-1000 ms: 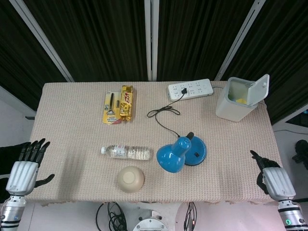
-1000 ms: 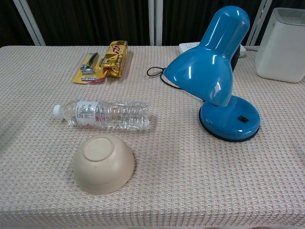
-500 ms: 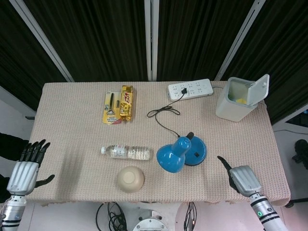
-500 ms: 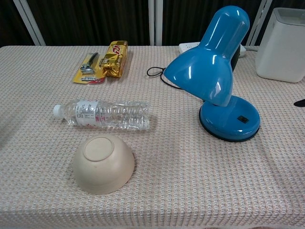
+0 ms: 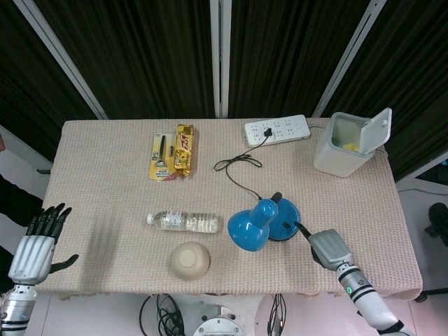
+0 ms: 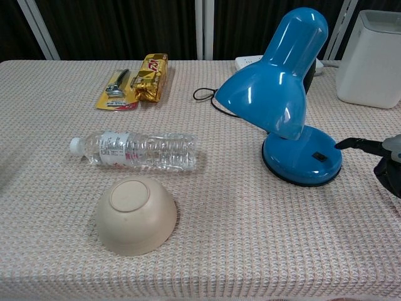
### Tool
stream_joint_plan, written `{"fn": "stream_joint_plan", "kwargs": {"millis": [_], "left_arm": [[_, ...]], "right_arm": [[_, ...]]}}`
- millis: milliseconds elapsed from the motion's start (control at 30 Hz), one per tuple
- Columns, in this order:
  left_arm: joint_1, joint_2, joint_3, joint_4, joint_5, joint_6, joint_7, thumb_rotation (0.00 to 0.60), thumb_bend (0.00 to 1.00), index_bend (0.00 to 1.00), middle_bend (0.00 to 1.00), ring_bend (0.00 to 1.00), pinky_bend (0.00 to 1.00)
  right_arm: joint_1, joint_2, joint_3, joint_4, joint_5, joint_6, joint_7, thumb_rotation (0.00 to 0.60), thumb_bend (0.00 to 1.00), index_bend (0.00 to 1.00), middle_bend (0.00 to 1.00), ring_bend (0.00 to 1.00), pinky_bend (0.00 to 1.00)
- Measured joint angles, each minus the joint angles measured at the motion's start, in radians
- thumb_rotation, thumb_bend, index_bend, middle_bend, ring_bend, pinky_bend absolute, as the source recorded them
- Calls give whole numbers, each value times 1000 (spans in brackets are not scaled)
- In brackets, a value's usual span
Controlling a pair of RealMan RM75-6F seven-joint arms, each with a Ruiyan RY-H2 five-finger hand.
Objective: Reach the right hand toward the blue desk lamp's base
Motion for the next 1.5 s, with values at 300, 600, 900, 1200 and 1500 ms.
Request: {"fn": "stream_joint_plan", "kwargs": {"millis": [300,600,900,1200,1500], "left_arm": [[1,-1,0,5,-3,-1,-6,600,75,18,6,0,0],[3,0,1,5,-2,0,-6,600,75,18,6,0,0],[4,-2,1,9,-3,1,-10,600,75,18,6,0,0],[3,-1,-1,6,-3,1,-10,600,75,18,6,0,0],[-8,4,-7,-3,-1,-6,-5,600,76,17,6,0,0]], "right_arm": [[56,-25,-16,-8,81,-23,-70,600,980,0,794,721,669],[71,-40,-50,-5,114,-7,-87,600,979,0,794,721,669],[74,-49,-72,9,113,17,-68,600,978,0,794,721,669],[45,-19,-52,-19,-8,141,21,600,962,0,793,721,669],[-95,39,-40,11,-192,455,215,600,798,0,708,676,612]]}}
